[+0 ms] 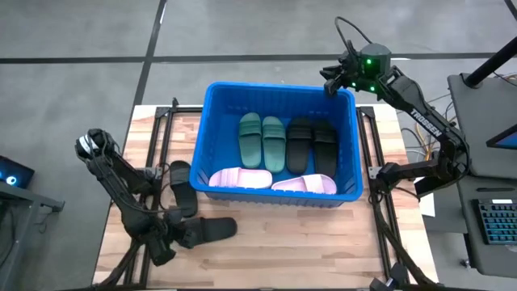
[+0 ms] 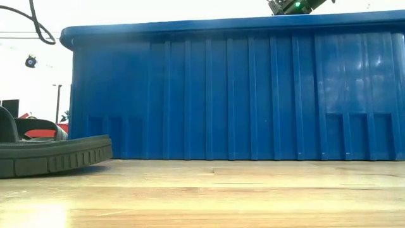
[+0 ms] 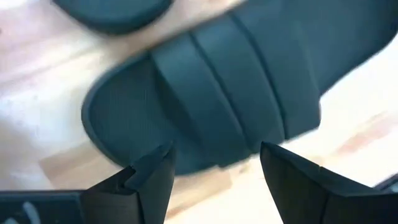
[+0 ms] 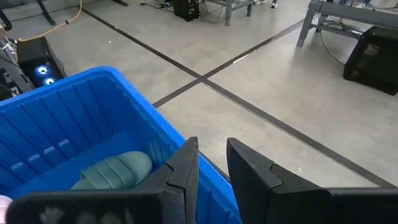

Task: Pick and place slides into bin
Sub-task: Put the black slide into the blue container

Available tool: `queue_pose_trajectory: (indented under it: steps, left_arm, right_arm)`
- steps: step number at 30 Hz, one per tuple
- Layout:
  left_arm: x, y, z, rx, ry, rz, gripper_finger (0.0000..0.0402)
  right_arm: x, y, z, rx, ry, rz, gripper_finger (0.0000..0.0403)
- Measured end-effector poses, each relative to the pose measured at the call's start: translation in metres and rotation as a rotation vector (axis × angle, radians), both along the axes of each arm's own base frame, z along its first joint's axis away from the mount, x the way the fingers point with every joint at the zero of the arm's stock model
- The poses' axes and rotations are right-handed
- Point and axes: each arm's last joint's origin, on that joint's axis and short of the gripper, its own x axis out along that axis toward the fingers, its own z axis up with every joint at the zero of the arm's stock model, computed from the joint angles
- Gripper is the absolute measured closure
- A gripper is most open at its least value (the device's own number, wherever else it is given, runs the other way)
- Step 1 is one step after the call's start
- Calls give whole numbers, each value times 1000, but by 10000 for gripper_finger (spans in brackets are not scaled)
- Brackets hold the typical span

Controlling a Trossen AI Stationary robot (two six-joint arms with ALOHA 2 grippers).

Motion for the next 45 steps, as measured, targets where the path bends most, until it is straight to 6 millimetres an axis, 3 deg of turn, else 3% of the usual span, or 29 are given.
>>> queue_pose_trajectory:
  steps: [11, 21, 26, 38, 45]
  left_arm:
    - [7, -13, -17, -9, -74, 2, 182]
    - [5, -7, -21, 40, -118, 11, 193]
    - [4, -3, -20, 36, -187, 32, 236]
    - [3, 4, -39, 20, -305, 49, 387]
    - [2, 5, -33, 23, -332, 1, 400]
  right_arm:
    - [0, 0, 0, 18, -16, -10, 334]
    - [0, 0, 1, 33, -32, -15, 327]
    - [0, 0, 1, 38, -37, -15, 334]
    - [0, 1, 1, 66, -61, -28, 326]
    - [0, 1, 1, 68, -62, -29, 335]
